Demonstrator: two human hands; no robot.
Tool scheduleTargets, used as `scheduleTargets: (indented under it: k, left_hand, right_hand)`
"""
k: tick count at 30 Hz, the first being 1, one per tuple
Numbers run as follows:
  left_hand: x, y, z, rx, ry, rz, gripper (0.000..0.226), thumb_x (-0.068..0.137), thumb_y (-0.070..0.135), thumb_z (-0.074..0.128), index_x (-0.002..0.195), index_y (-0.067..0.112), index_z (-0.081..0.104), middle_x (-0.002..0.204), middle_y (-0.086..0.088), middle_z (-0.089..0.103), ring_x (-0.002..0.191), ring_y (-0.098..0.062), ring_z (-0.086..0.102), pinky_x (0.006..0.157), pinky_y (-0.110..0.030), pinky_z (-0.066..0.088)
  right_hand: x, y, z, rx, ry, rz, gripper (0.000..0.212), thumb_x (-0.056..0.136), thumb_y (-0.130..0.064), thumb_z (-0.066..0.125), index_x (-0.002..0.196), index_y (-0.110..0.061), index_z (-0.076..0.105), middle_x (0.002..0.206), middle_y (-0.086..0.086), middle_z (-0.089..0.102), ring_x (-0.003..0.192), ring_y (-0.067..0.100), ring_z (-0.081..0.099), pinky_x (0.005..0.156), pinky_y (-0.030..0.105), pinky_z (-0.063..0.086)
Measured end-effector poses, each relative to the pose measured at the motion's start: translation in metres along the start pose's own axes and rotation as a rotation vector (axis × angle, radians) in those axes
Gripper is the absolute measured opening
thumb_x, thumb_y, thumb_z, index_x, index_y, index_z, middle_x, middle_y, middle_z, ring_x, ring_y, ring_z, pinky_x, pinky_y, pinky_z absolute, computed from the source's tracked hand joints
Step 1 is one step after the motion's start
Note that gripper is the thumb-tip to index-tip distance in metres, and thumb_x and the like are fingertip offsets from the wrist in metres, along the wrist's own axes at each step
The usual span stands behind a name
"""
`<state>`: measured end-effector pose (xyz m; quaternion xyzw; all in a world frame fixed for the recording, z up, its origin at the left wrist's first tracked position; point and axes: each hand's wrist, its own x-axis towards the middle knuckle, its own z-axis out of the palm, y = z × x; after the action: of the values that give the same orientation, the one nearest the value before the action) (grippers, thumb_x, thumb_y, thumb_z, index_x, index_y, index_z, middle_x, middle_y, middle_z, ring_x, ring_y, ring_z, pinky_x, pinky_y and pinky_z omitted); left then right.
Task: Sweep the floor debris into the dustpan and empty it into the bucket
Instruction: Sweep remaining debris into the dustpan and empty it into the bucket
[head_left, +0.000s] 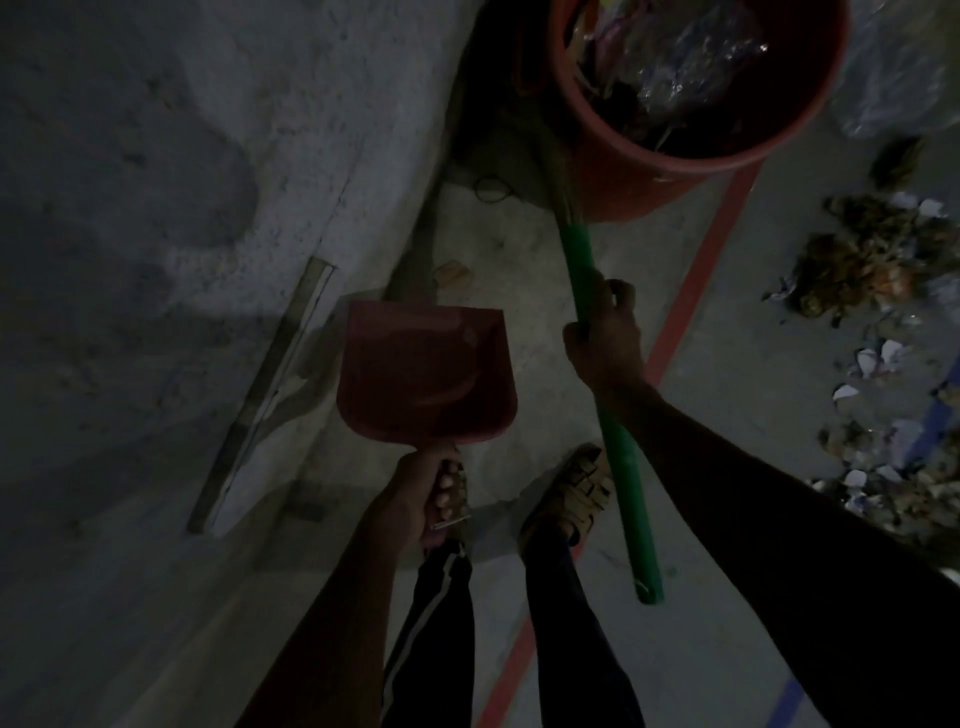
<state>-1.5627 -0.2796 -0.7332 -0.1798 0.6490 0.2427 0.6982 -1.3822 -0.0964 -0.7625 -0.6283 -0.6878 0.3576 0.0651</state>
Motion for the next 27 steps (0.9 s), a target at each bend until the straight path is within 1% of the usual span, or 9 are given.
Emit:
scheduleTargets:
  k: [2, 5, 9, 11, 13, 17, 20, 25, 27]
  left_hand:
    - [0.002, -0.001, 0.000, 0.007, 0.006, -0.002, 0.033, 0.093, 0.015, 0.053, 0.062, 0.015, 0.041, 0.044, 0.002, 0.034, 0.032, -0.012, 0.029, 0.036, -0.019, 0.024]
    - [0.004, -0.004, -0.001, 0.016, 0.017, -0.007, 0.035, 0.092, 0.019, 0.055, 0.060, 0.015, 0.042, 0.046, 0.001, 0.033, 0.033, -0.012, 0.028, 0.041, -0.019, 0.022]
    - [0.001, -0.004, -0.005, 0.027, 0.033, -0.013, 0.038, 0.091, 0.017, 0.058, 0.056, 0.014, 0.044, 0.043, 0.001, 0.034, 0.031, -0.012, 0.028, 0.040, -0.019, 0.022]
    - [-0.002, -0.003, -0.007, 0.000, 0.017, 0.000, 0.035, 0.092, 0.013, 0.055, 0.059, 0.014, 0.041, 0.043, 0.002, 0.034, 0.031, -0.010, 0.027, 0.037, -0.018, 0.022]
    - [-0.006, -0.002, -0.009, 0.008, 0.011, 0.002, 0.035, 0.092, 0.012, 0.053, 0.060, 0.014, 0.040, 0.042, 0.002, 0.033, 0.031, -0.010, 0.027, 0.036, -0.017, 0.022]
    - [-0.007, 0.001, -0.012, 0.039, 0.060, 0.002, 0.036, 0.091, 0.012, 0.055, 0.058, 0.014, 0.041, 0.041, 0.002, 0.033, 0.029, -0.009, 0.027, 0.035, -0.015, 0.024]
    - [-0.004, -0.002, -0.016, 0.029, 0.086, -0.008, 0.036, 0.089, 0.015, 0.058, 0.056, 0.014, 0.044, 0.043, 0.002, 0.035, 0.031, -0.010, 0.029, 0.035, -0.015, 0.026]
    - [0.001, -0.012, -0.026, 0.025, 0.070, -0.008, 0.041, 0.094, 0.025, 0.057, 0.056, 0.015, 0.045, 0.046, 0.001, 0.034, 0.032, -0.011, 0.028, 0.037, -0.016, 0.025]
    - [0.002, -0.016, -0.033, 0.081, 0.040, -0.022, 0.043, 0.095, 0.031, 0.056, 0.057, 0.018, 0.042, 0.047, 0.002, 0.033, 0.035, -0.011, 0.028, 0.038, -0.018, 0.025]
  right_hand:
    - [0.011, -0.008, 0.009, -0.007, -0.012, -0.002, 0.068, 0.089, 0.002, 0.057, 0.151, -0.009, 0.031, 0.145, 0.016, 0.028, 0.066, 0.011, 0.051, 0.050, 0.018, 0.044]
    - [0.027, -0.019, 0.013, 0.000, -0.086, 0.078, 0.066, 0.090, 0.002, 0.057, 0.150, -0.011, 0.032, 0.140, 0.015, 0.029, 0.076, 0.020, 0.057, 0.063, 0.032, 0.058]
    - [0.048, -0.010, 0.014, 0.042, -0.230, 0.213, 0.068, 0.093, -0.010, 0.060, 0.153, -0.018, 0.029, 0.135, 0.009, 0.032, 0.092, 0.021, 0.053, 0.058, 0.019, 0.046]
    - [0.050, 0.001, 0.011, 0.006, -0.261, 0.196, 0.066, 0.094, -0.016, 0.060, 0.153, -0.018, 0.029, 0.134, 0.009, 0.034, 0.091, 0.019, 0.049, 0.055, 0.015, 0.037]
    - [0.046, 0.016, 0.008, -0.028, -0.279, 0.191, 0.063, 0.095, -0.021, 0.061, 0.150, -0.014, 0.033, 0.129, 0.008, 0.038, 0.083, 0.015, 0.049, 0.051, 0.014, 0.037]
    - [0.017, 0.052, -0.001, -0.059, -0.397, 0.242, 0.056, 0.088, -0.025, 0.070, 0.136, -0.008, 0.045, 0.110, 0.011, 0.059, 0.076, 0.019, 0.063, 0.049, 0.027, 0.050]
    - [-0.023, 0.070, -0.011, -0.092, -0.478, 0.295, 0.046, 0.090, -0.021, 0.071, 0.127, -0.004, 0.050, 0.111, 0.012, 0.060, 0.084, 0.025, 0.066, 0.059, 0.033, 0.054]
    - [-0.105, 0.093, -0.026, 0.000, -0.393, 0.440, 0.034, 0.090, -0.021, 0.070, 0.122, -0.021, 0.056, 0.105, 0.009, 0.061, 0.076, 0.025, 0.067, 0.050, 0.028, 0.050]
    - [-0.136, 0.102, -0.024, 0.022, -0.333, 0.434, 0.039, 0.089, -0.014, 0.070, 0.126, -0.016, 0.058, 0.109, 0.011, 0.064, 0.078, 0.019, 0.064, 0.051, 0.021, 0.046]
